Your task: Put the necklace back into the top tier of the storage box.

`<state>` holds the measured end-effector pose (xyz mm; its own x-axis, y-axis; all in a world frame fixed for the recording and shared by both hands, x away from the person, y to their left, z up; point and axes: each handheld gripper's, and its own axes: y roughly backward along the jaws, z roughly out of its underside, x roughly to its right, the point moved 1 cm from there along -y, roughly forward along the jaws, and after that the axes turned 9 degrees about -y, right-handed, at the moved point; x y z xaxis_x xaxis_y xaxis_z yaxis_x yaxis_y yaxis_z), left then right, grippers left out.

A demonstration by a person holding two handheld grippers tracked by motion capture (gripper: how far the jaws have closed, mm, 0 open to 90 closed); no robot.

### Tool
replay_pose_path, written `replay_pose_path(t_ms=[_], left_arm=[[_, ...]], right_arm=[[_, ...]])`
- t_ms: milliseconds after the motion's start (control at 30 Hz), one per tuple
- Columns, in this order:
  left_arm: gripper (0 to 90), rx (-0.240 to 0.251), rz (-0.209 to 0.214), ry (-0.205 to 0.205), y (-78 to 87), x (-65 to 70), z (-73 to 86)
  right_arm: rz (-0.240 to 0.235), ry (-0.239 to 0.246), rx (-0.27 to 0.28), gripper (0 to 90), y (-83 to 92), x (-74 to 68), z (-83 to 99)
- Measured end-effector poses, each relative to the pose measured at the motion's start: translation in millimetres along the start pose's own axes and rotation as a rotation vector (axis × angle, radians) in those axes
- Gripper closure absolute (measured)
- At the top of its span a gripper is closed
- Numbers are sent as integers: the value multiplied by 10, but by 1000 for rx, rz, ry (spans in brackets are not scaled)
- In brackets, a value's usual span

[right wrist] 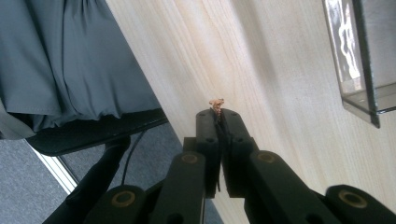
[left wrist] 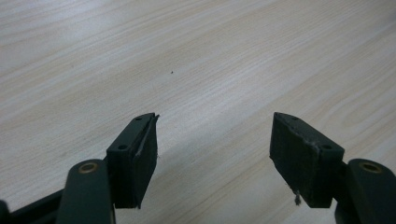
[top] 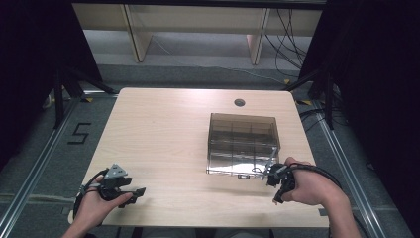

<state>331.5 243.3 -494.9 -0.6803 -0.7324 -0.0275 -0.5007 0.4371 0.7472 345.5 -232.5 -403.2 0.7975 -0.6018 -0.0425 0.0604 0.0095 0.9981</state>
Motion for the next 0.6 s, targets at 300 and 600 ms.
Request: replay_pose_path(t_ms=[300, 600], left_arm=[[320, -2, -2, 0, 2, 0, 0], [320, -1, -1, 1, 1, 2, 0]], right_arm=[[1, 10, 12, 875, 72, 8, -36], [16, -13, 32, 875, 163, 9, -46]])
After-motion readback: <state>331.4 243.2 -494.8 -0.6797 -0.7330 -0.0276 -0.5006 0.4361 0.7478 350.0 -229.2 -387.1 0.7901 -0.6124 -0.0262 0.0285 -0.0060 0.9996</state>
